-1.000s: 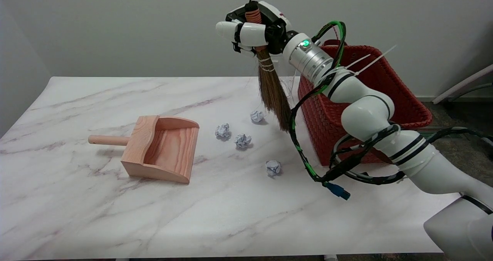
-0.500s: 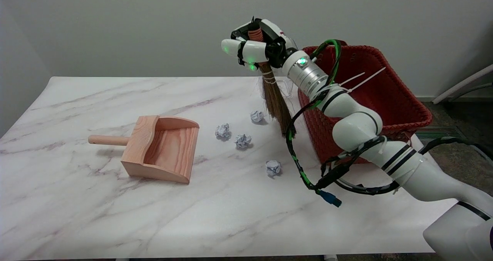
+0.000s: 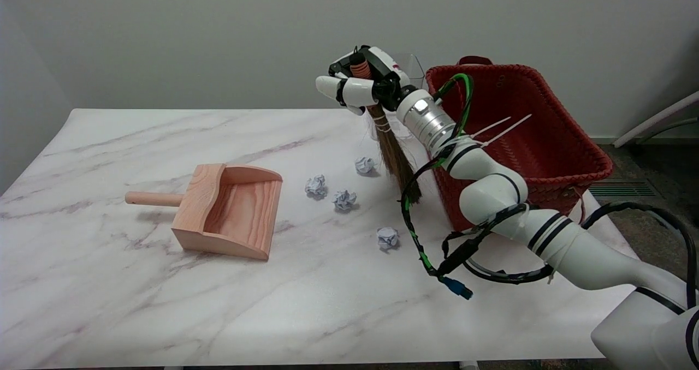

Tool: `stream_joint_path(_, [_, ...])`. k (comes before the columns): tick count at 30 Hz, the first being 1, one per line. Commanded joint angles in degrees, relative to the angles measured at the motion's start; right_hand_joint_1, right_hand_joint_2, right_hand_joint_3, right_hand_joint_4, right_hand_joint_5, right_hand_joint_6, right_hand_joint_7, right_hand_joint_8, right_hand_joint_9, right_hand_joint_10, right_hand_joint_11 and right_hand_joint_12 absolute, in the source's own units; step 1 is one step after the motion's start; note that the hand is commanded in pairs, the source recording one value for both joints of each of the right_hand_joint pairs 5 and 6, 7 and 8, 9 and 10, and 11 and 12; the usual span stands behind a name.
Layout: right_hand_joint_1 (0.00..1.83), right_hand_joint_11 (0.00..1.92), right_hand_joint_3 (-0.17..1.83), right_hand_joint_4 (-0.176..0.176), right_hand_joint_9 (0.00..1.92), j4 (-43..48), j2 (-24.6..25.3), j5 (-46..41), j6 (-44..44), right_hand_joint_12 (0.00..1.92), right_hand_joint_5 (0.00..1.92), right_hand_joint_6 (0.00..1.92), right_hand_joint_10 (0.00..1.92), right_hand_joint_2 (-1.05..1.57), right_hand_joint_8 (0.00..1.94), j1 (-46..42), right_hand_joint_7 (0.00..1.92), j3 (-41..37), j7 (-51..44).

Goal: Sweep the paper ball into the dustpan.

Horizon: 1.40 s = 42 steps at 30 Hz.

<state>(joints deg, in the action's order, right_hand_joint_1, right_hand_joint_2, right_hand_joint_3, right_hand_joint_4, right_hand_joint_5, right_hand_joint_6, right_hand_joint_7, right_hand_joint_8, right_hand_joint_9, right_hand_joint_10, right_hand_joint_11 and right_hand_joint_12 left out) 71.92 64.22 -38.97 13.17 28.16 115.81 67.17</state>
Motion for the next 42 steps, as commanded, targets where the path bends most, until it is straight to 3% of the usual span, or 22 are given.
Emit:
stream_joint_path(1, [1.19,1.71,0.35,0.000,1.85,-4.4,1.6,2.9,3.5,1.71,1.92,1.92,1.85,1.50,1.92,2.0,1.92,2.1,-0.2])
stream_joint_path(8, [1.21,1.70,0.35,0.000,1.84,-5.5,2.2,2.9,3.6,1.70,1.92,1.92,1.84,1.46,1.92,3.9,1.92,4.9,0.6])
stream_joint_path(27, [1.23,1.68,0.37,0.000,1.83,-5.1,5.0,2.9,4.6,1.68,1.92,1.92,1.83,1.42,1.92,3.2,1.92,8.2,15.8])
stream_joint_path(42, [1.17,1.81,0.36,0.000,1.91,9.8,3.9,2.1,1.5,1.81,1.92,1.92,1.91,1.57,1.92,1.6,1.92,-1.0,18.3])
